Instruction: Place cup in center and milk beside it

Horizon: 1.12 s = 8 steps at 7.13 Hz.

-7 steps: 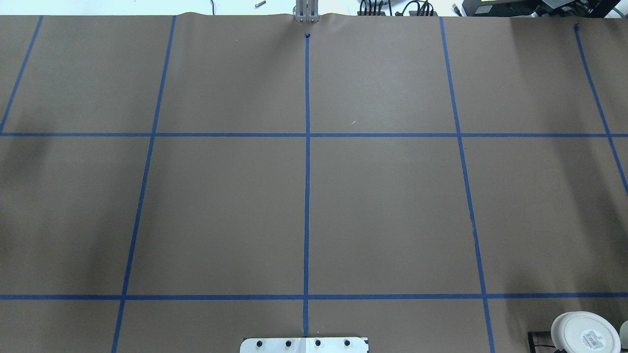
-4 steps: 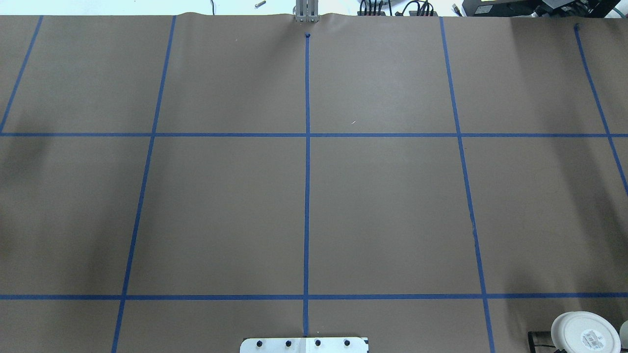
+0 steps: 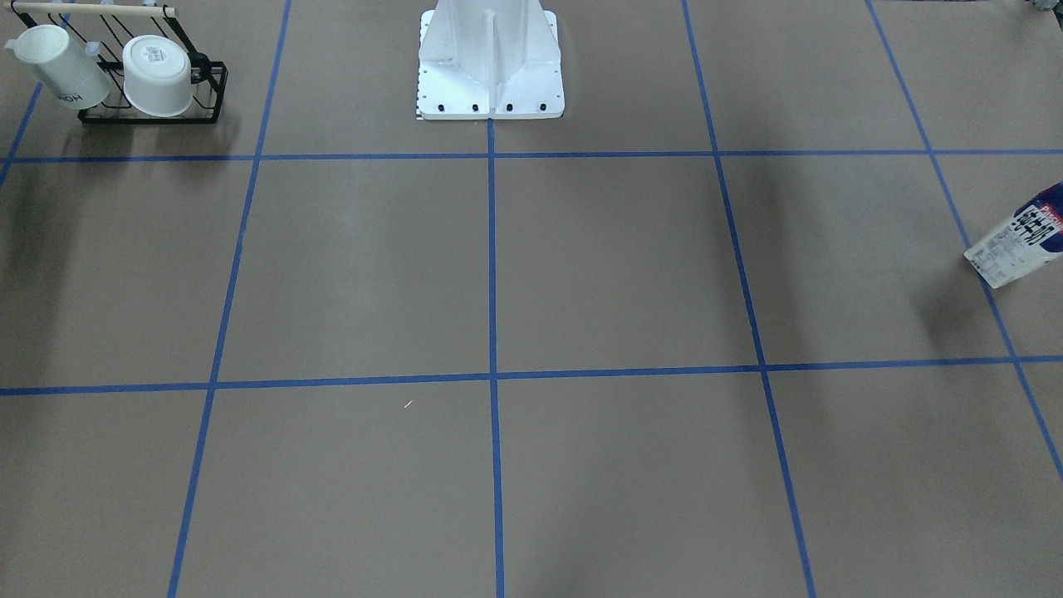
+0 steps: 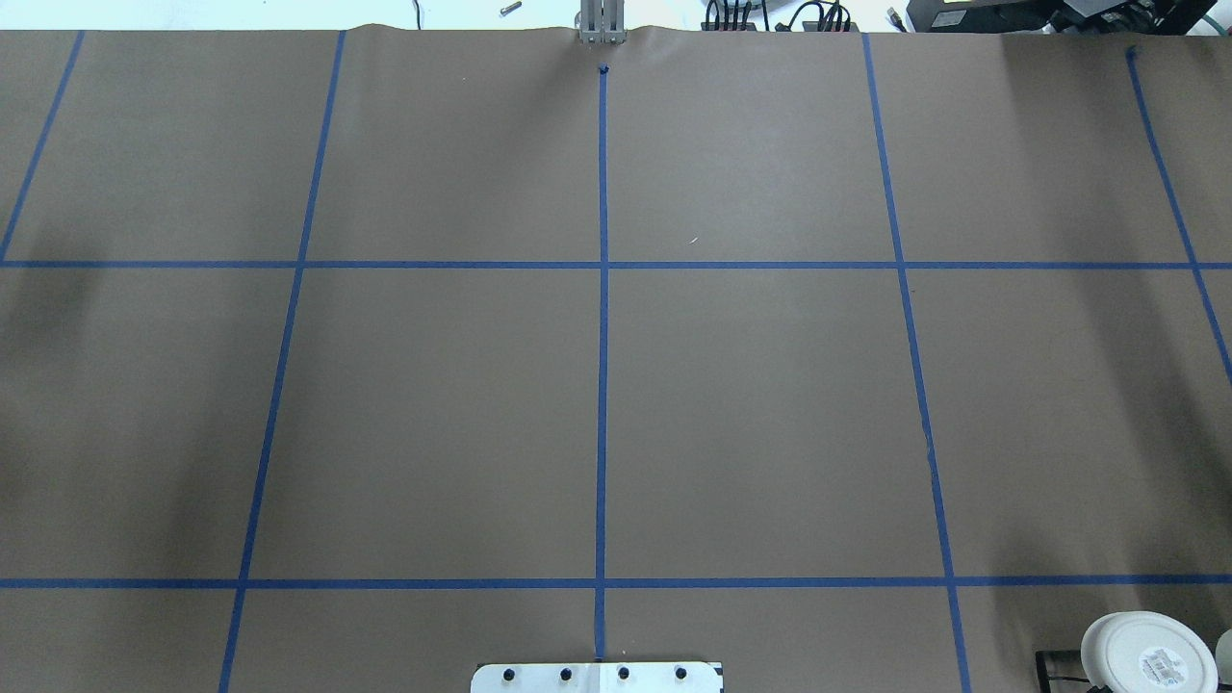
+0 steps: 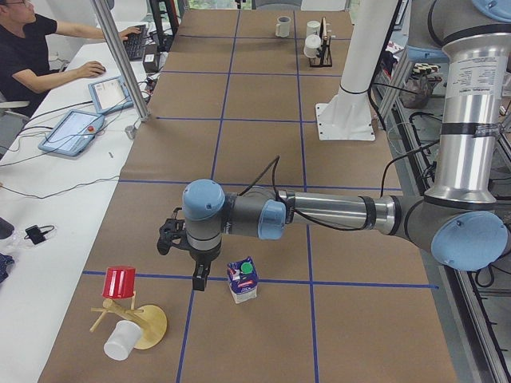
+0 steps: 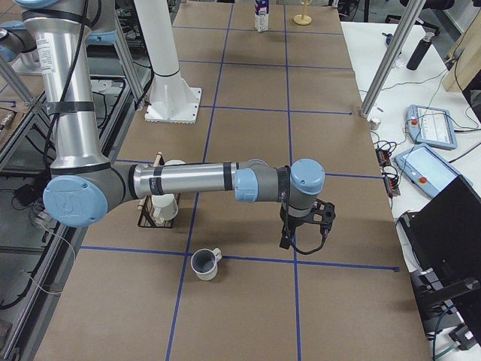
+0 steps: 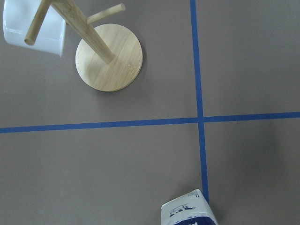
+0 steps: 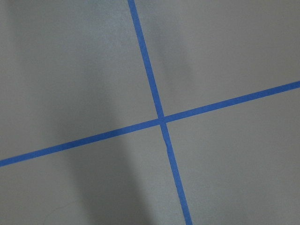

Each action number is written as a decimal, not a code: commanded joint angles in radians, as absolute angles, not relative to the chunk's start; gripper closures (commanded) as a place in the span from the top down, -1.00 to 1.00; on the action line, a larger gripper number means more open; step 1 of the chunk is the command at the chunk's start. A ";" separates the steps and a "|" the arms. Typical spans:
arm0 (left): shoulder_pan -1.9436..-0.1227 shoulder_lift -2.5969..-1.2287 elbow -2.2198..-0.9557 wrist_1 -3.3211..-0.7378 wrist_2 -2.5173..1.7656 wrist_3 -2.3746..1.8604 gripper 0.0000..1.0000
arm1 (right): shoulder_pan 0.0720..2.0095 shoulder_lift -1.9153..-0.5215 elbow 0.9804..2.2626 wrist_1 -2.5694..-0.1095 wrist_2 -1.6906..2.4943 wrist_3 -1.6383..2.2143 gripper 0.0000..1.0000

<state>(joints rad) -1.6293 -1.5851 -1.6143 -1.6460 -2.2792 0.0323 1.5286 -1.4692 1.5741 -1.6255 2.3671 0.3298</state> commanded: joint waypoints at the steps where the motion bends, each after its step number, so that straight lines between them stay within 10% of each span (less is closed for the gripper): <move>1: -1.629 -1.582 -1.609 -1.661 -2.279 0.031 0.97 | 1.528 -1.473 1.536 -1.622 2.408 0.331 1.00; 8: -1.626 -1.555 -1.548 -1.772 -2.281 0.028 0.97 | 1.536 -1.946 1.703 -1.312 2.441 -0.024 1.00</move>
